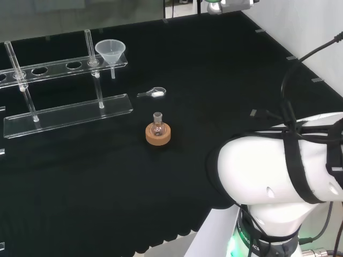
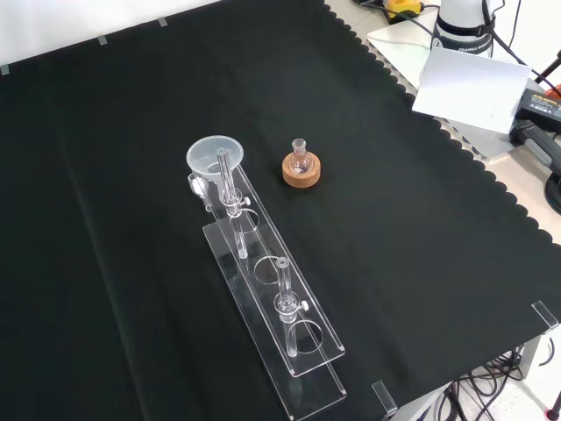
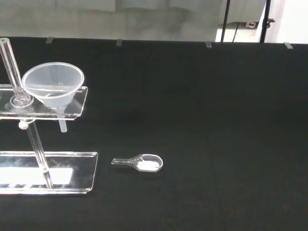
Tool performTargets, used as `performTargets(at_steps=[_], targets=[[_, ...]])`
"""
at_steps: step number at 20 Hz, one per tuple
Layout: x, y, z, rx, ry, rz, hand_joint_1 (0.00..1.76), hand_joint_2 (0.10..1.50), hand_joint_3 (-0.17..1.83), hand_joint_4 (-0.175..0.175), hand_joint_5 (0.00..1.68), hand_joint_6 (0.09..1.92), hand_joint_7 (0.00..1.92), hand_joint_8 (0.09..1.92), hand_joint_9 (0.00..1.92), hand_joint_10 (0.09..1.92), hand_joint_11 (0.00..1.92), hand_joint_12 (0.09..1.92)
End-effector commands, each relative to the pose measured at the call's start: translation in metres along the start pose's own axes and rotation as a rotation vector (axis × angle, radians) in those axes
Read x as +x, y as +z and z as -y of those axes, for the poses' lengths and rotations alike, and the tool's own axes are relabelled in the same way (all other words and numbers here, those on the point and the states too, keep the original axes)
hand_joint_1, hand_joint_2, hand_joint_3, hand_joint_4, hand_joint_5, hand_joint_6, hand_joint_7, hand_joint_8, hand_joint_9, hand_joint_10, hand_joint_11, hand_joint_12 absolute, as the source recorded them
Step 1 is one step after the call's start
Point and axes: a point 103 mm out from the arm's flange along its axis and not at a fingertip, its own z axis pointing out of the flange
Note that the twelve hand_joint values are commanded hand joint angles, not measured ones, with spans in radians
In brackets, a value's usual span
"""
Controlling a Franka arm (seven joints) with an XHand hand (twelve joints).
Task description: Pick up the funnel from the transparent funnel stand.
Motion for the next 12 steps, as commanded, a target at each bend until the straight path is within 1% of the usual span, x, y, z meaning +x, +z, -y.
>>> performTargets(at_steps=[1, 4, 7, 10, 12], targets=[[0.001, -0.005, -0.001, -0.005, 0.021, 0.018, 0.0, 1.23, 0.37, 0.036, 0.25, 0.09, 0.0, 0.37, 0.14, 0.57, 0.14, 1.33], [0.014, 0.0, -0.009, 0.004, 0.037, 0.017, 0.0, 1.23, 0.37, 0.035, 0.25, 0.09, 0.0, 0.37, 0.14, 0.57, 0.14, 1.33], [0.014, 0.008, -0.02, 0.014, 0.04, 0.016, 0.0, 1.23, 0.37, 0.035, 0.25, 0.09, 0.0, 0.37, 0.14, 0.58, 0.14, 1.34], [0.017, 0.017, -0.038, 0.033, 0.026, 0.037, 0.0, 1.23, 0.37, 0.035, 0.25, 0.09, 0.0, 0.37, 0.14, 0.58, 0.14, 1.34], [0.021, 0.022, -0.053, 0.038, 0.0, 0.047, 0.0, 1.23, 0.37, 0.034, 0.25, 0.09, 0.0, 0.37, 0.14, 0.58, 0.14, 1.34]])
